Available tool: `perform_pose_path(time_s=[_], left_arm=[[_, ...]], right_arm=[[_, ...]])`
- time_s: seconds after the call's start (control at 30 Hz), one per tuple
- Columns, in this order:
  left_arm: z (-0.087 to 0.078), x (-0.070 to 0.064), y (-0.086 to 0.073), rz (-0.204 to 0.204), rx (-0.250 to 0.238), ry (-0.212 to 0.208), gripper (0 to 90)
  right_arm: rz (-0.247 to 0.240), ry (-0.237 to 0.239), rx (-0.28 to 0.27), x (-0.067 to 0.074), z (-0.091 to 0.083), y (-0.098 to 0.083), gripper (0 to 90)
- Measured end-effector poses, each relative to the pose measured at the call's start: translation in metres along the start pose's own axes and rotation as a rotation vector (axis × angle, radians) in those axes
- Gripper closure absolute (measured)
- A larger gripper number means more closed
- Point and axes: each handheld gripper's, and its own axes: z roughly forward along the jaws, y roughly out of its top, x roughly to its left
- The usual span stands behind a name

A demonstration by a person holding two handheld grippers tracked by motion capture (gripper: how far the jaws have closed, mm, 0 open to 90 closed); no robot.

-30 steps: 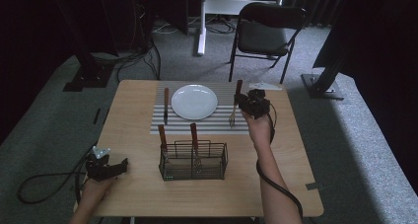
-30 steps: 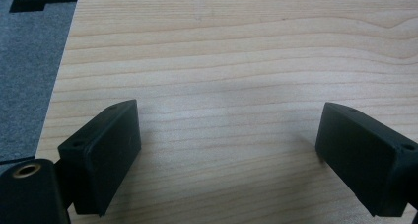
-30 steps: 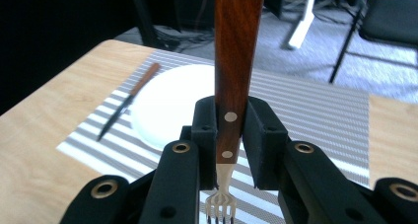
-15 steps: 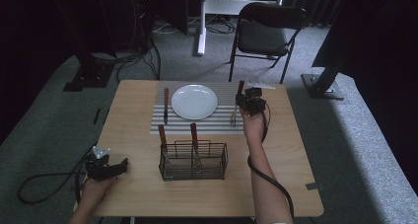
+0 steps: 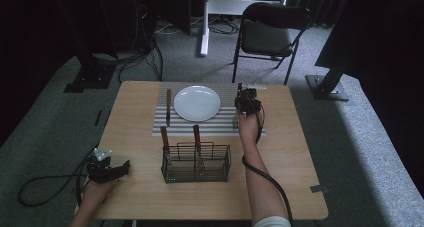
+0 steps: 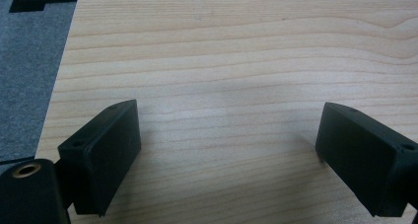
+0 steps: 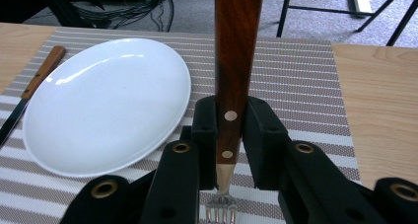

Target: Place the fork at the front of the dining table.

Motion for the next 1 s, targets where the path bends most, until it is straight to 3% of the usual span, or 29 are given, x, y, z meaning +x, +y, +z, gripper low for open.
perform_pose_path(time_s=[0.3, 0.47, 0.67, 1.0], left_arm=[[0.0, 0.0, 0.0, 0.0, 0.0, 0.0, 9.9], [0.0, 0.0, 0.0, 0.0, 0.0, 0.0, 9.9], [0.0, 0.0, 0.0, 0.0, 0.0, 0.0, 10.0], [0.0, 0.0, 0.0, 0.0, 0.0, 0.0, 10.0]], right_arm=[[0.05, -0.026, 0.007, -0.003, 0.02, 0.005, 76.1], [0.106, -0.019, 0.022, -0.01, 0.038, 0.007, 76.1], [0.138, -0.012, 0.042, -0.014, 0.054, 0.009, 76.1], [0.146, -0.015, 0.077, -0.013, 0.071, 0.018, 76.0]])
